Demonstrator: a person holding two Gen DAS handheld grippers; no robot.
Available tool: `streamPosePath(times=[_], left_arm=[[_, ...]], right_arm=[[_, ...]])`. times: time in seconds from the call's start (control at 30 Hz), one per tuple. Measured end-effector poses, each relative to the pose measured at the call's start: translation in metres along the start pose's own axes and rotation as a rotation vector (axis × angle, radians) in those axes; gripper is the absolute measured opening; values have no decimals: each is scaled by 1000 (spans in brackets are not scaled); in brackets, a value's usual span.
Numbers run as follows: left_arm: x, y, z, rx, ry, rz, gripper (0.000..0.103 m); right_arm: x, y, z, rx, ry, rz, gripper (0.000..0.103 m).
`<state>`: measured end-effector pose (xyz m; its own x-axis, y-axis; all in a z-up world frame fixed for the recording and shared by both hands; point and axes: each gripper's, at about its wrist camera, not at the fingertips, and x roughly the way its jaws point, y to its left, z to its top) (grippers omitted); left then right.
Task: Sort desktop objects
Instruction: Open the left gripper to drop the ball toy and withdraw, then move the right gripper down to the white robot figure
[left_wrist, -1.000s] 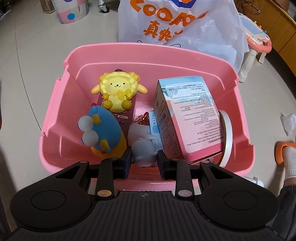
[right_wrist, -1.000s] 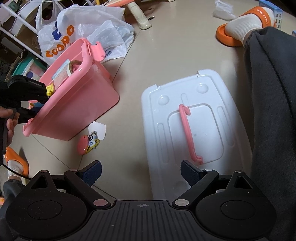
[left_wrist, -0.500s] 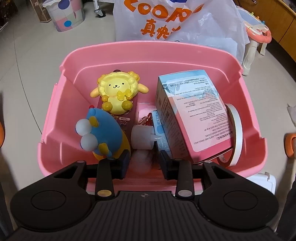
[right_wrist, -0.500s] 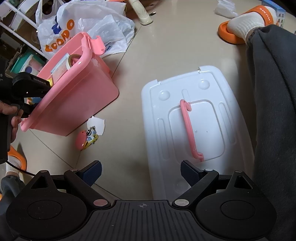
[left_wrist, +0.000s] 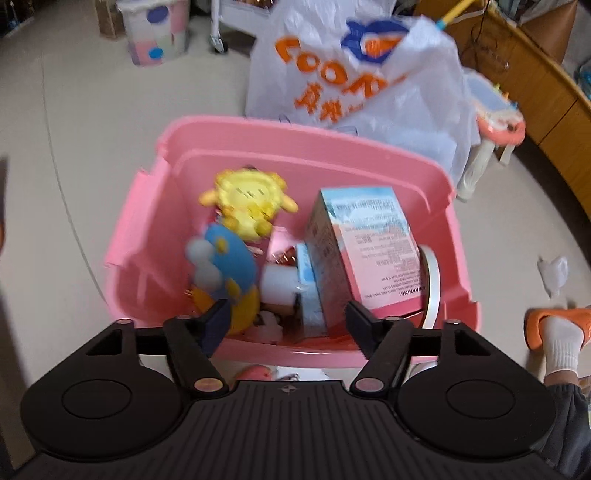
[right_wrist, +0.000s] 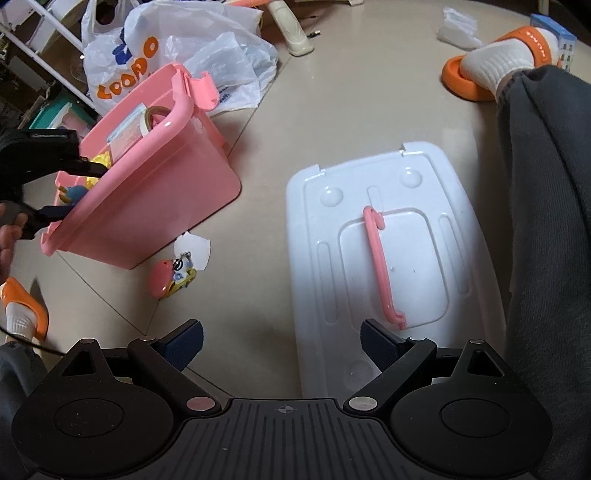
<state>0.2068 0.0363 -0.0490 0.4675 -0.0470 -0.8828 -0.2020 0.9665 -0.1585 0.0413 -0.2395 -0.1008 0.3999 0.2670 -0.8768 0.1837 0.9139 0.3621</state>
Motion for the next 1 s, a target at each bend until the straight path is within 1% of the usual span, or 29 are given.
streamPosePath(times=[0.17, 0.27, 0.33, 0.4, 0.5, 0.57, 0.67, 0.73, 0.8, 0.87, 0.93, 1.0], left_arm=[[-27, 24, -7, 17, -66, -25, 75], [-43, 42, -16, 23, -102, -37, 78], [-52, 53, -26, 38, -120, -39, 81], [-60, 63, -38, 59, -130, -39, 81], [-66, 78, -59, 93, -128, -36, 83], [-66, 88, -74, 118, -120, -29, 86], [-61, 100, -94, 154, -110, -8, 87], [-53, 106, -103, 169, -79, 7, 87], [-47, 110, -105, 160, -46, 9, 87], [-43, 112, -106, 168, -43, 17, 87], [-40, 113, -106, 179, -46, 33, 87], [-37, 114, -105, 175, -41, 31, 87]], right_arm=[[-1, 10, -4, -59, -14, -6, 89], [-2, 21, -5, -110, -29, -5, 86], [-3, 29, -6, -143, -43, -1, 85], [-2, 37, -5, -171, -54, 0, 83], [2, 49, -3, -197, -57, 7, 76], [6, 57, -1, -208, -61, 15, 74], [15, 75, 4, -247, -74, 27, 73], [25, 86, 7, -285, -72, 35, 69], [38, 96, 9, -322, -58, 40, 65], [50, 105, 12, -347, -47, 35, 63], [61, 112, 13, -359, -34, 31, 57], [69, 117, 14, -364, -31, 23, 55]])
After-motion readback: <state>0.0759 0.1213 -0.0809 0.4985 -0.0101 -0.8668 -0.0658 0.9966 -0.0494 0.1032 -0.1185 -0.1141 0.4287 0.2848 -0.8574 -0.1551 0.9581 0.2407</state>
